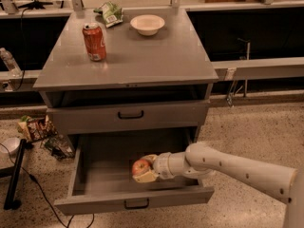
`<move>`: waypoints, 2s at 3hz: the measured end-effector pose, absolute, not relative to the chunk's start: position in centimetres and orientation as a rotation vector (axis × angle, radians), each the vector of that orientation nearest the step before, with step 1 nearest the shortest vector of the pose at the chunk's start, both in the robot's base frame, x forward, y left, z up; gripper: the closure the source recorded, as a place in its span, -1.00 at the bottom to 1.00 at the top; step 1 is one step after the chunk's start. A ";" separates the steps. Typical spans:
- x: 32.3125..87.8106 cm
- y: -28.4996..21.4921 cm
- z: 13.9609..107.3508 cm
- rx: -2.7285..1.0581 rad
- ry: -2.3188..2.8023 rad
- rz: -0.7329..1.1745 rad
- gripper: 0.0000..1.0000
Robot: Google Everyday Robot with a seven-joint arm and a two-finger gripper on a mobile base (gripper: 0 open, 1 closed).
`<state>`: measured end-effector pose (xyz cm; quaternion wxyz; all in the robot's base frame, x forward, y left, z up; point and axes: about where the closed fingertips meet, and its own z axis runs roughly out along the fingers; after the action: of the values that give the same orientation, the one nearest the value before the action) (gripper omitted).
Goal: Place apple into middle drawer
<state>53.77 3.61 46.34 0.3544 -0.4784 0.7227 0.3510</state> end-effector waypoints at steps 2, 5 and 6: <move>55.8 4.5 40.5 -1.307 1.892 0.783 0.17; 55.9 2.4 38.8 -1.289 1.967 0.743 -1.00; 56.3 -0.3 41.0 -1.188 1.996 0.727 -0.93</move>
Offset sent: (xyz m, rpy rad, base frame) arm 0.0307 0.0018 -0.0842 -0.1653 -0.0723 -0.0156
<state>56.32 -0.31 41.01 0.3465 -0.4578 0.7693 0.2803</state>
